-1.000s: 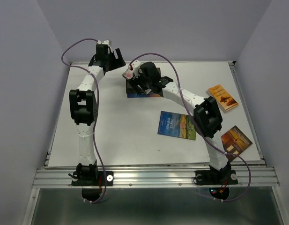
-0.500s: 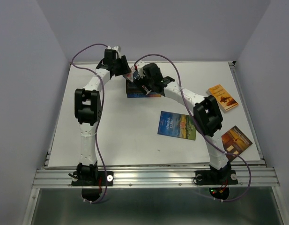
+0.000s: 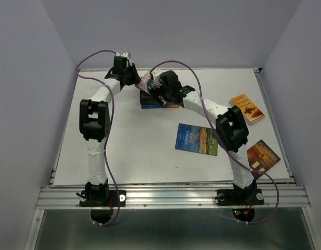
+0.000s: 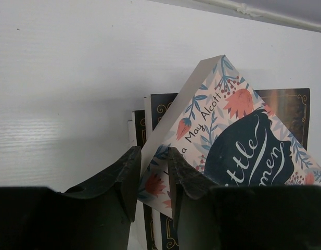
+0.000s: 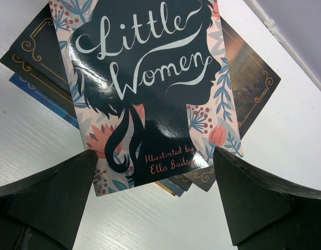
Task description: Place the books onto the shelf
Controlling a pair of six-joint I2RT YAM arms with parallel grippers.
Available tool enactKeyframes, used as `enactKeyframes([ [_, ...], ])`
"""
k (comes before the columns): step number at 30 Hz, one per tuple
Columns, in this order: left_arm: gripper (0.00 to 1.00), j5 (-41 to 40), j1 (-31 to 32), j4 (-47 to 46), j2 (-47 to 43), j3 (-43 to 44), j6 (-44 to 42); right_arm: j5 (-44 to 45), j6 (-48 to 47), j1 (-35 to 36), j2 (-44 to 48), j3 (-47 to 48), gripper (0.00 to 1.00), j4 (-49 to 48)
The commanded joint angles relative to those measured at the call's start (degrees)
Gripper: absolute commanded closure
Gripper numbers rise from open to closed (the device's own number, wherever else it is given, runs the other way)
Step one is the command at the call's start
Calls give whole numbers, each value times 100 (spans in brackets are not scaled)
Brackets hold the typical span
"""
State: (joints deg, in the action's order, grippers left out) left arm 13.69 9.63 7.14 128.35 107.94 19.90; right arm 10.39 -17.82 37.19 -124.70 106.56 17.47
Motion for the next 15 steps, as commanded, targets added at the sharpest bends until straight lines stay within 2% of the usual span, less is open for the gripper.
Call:
enactKeyframes([
  [1, 64, -271, -5, 332, -355, -273, -57, -450, 121, 34, 262, -66, 0, 388],
  [10, 67, -315, -5, 262, -539, -862, 58, -925, 244, 34, 561, -170, 0, 379],
  [15, 67, -367, -5, 227, -724, -1073, 102, -197, 174, 34, 386, -163, 0, 388],
])
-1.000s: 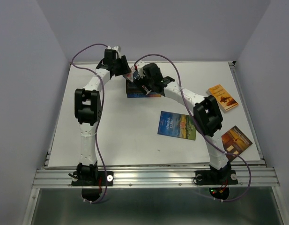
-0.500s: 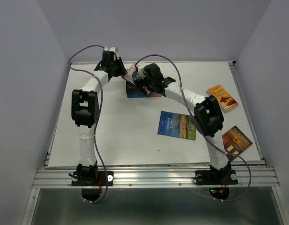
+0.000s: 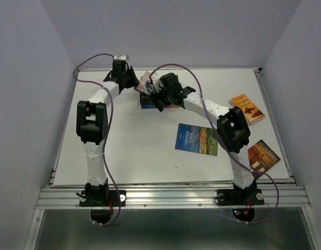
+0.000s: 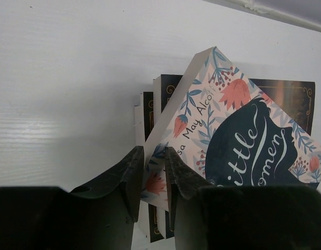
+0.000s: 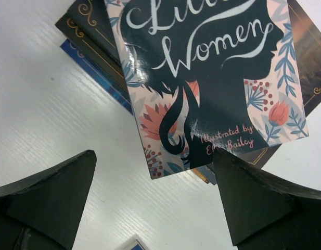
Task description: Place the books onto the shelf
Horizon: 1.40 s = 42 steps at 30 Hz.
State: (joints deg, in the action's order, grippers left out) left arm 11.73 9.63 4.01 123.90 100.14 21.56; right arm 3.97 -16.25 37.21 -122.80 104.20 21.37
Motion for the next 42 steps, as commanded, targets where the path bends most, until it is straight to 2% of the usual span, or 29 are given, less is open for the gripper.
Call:
enactKeyframes([
  [1, 67, -162, -5, 531, -313, -328, -47, 604, -1, 32, 152, 117, 0, -1],
  [5, 67, -92, -5, 460, -506, -477, 15, 1622, -27, 32, -59, 399, 0, -18],
  [16, 67, 356, 39, 328, -700, -653, 23, 2705, 96, -135, -499, 979, 0, -115],
  [30, 67, 295, 382, 425, -761, -609, -99, 2636, 236, -302, -350, 716, 0, -133],
  [38, 68, -64, 461, 688, -683, -425, -284, 2206, 535, -302, 413, 101, 0, -133],
  [42, 60, -416, 444, 1004, -770, -276, -319, 1880, 964, -407, 940, -373, 0, -133],
])
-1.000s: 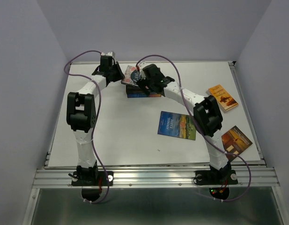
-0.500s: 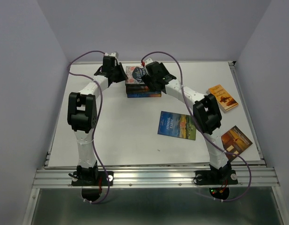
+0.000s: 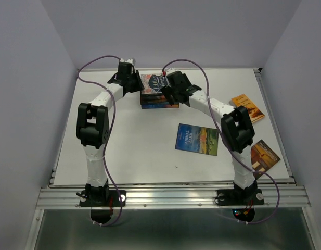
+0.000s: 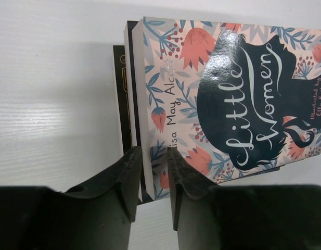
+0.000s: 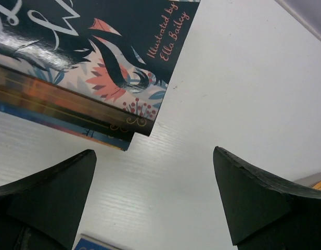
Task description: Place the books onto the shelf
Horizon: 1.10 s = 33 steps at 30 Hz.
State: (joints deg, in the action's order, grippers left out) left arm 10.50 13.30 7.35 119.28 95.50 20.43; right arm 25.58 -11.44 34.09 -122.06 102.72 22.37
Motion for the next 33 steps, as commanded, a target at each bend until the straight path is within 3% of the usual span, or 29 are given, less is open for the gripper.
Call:
enactKeyframes([
  [1, 58, -381, 68, 688, -335, 257, -206, -317, 598, -95, 990, -321, 0, -233],
  [3, 50, -478, 15, 767, -467, 389, -171, -396, 967, -244, 1403, -663, 0, -233],
  [5, 49, -592, -20, 829, -572, 503, -135, -440, 1370, -349, 1728, -978, 0, -233],
  [8, 26, -838, -29, 969, -818, 610, -144, -885, 2738, -830, 2483, -1838, 0, -233],
  [11, 12, -735, -29, 943, -1161, 400, -197, -1502, 3393, -1289, 3203, -2596, 0, -251],
  [12, 1, -682, -29, 882, -1371, 303, -179, -1643, 3586, -1525, 3336, -3051, 0, -251],
  [19, 1, -363, 120, 495, -2260, -1242, 313, -2066, 4229, -2379, 4023, -4504, 0, -101],
  [23, 1, -479, 453, 486, -2725, -2060, 550, -2504, 3765, -2433, 3840, -4638, 0, -145],
  [24, 1, -470, 559, 434, -2970, -2245, 646, -2984, 3502, -2433, 3682, -4629, 0, -258],
  [27, 1, -391, 1112, 319, -3523, -3053, 726, -3620, 3184, -2433, 3444, -4585, 0, -724],
  [33, 1, 750, 2421, -854, -4141, -4522, 1165, -3481, 2947, -2433, 2662, -4190, 0, -980],
])
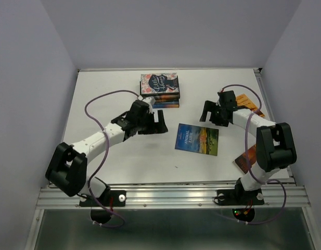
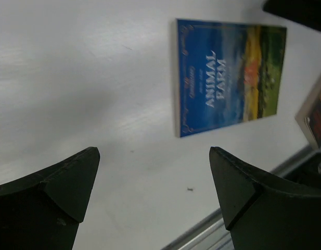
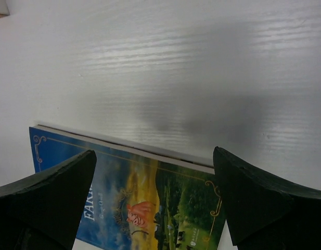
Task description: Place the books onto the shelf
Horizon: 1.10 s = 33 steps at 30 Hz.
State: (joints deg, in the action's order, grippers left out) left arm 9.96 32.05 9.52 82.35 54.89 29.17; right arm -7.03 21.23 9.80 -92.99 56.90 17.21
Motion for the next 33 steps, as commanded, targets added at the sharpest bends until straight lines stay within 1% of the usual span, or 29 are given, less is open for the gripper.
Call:
enactKeyframes([
  [1, 1, 919, 704, -1240, -404, -584, 361, -246, -304, -5, -324, 418, 0, -482],
  [2, 1, 1121, 1002, -1372, -317, -672, 475, -290, -269, -5, -438, 435, 0, -508],
  [4, 1, 1306, 1319, -1750, 8, -690, 598, -659, -269, -5, -509, 418, 0, -508],
  [5, 1, 1394, 1643, -1943, 314, -621, 738, -790, -199, -5, -492, 366, 0, -534],
  [7, 1, 1456, 1979, -2024, 693, -411, 818, -774, -111, -5, -413, 164, 0, -535],
  [10, 1, 1448, 2462, -2051, 1467, 195, 897, -668, 21, -5, -150, -187, 0, -508],
  [12, 1, 1430, 2542, -2051, 1905, 311, 1055, -694, 109, -5, 43, -346, 0, -438],
  [15, 1, 1124, 2534, -2007, 2092, 355, 1249, -721, 188, -5, 211, -671, 0, -341],
  [16, 1, 966, 2525, -1763, 2136, 390, 1293, -791, 179, -5, 316, -759, 0, -333],
  [17, 1, 599, 2516, -1621, 2154, 512, 1293, -809, 162, -5, 343, -847, 0, -333],
  [18, 1, 404, 2490, -1402, 2171, 566, 1302, -853, 179, -5, 352, -987, 0, -324],
  [20, 1, 105, 2324, -1295, 2207, 689, 1346, -1045, 188, -5, 352, -1102, 0, -297],
  [23, 1, 50, 2016, -1286, 2338, 690, 1556, -1625, 258, -5, 526, -1374, 0, -324],
  [26, 1, -2, 1534, -1286, 2374, 550, 1819, -2135, 232, 65, 869, -1603, 0, -315],
  [27, 1, -37, 1462, -1286, 2348, 505, 1881, -2284, 232, 66, 949, -1647, 1, -298],
  [28, 1, -133, 1418, -1390, 2321, 400, 1917, -2573, 232, 118, 1002, -1726, 3, -289],
  [31, 1, -240, 1252, -1461, 2224, 294, 2058, -2882, 206, 311, 1133, -1832, 5, -236],
  [33, 1, -161, 1198, -1566, 2207, 224, 2075, -2831, 223, 426, 1125, -1911, 6, -218],
])
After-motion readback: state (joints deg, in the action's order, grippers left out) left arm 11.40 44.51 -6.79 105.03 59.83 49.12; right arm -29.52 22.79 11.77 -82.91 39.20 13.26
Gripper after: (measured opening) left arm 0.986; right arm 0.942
